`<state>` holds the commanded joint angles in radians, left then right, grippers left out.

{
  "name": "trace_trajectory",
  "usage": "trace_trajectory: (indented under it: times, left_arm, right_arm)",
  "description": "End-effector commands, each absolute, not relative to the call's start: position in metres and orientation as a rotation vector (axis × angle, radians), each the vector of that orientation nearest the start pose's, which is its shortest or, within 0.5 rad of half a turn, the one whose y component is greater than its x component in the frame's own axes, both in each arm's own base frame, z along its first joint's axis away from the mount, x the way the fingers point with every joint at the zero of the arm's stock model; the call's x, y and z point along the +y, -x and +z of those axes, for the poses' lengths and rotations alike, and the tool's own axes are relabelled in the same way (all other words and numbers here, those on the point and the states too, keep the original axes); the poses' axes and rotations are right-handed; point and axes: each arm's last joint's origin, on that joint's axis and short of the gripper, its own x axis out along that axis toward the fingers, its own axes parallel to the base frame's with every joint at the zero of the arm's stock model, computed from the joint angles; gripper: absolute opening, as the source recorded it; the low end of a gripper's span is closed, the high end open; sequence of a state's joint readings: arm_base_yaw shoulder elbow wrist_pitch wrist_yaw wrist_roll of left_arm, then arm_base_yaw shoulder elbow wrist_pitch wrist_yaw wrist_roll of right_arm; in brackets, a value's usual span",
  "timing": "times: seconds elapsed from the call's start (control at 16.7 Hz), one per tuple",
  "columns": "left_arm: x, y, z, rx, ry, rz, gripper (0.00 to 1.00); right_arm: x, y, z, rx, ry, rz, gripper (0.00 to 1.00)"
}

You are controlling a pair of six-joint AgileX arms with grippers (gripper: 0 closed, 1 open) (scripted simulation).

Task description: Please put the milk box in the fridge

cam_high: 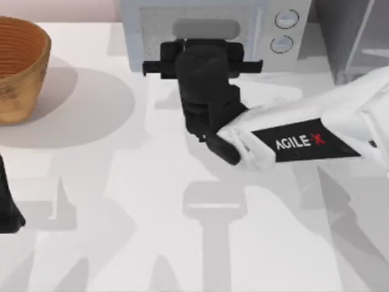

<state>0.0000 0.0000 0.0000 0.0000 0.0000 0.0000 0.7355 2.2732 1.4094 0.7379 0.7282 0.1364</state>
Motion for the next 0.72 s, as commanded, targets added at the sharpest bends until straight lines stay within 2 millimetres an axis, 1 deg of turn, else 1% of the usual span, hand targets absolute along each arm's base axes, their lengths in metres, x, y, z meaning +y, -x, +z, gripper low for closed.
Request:
trace_trajectory:
  times: [0.06, 0.18, 0.3, 0.54, 0.72]
  left_arm:
    - [-0.001, -0.106, 0.160, 0.000, 0.000, 0.000, 1.00]
    - [-0.001, -0.106, 0.160, 0.000, 0.000, 0.000, 1.00]
    - [-0.001, -0.106, 0.160, 0.000, 0.000, 0.000, 1.00]
    - [-0.001, -0.106, 0.160, 0.000, 0.000, 0.000, 1.00]
    - [-0.001, -0.106, 0.160, 0.000, 0.000, 0.000, 1.00]
  right_arm:
    - [0.313, -0.379, 0.152, 0.088, -0.033, 0.015, 0.00]
    - [0.302, -0.386, 0.162, 0.095, -0.011, -0.003, 0.00]
    - [0.298, -0.389, 0.164, 0.099, -0.002, -0.007, 0.00]
    - [0.300, -0.387, 0.162, 0.102, -0.002, -0.004, 0.00]
    - [0.292, -0.379, 0.172, 0.122, 0.012, 0.027, 0.00]
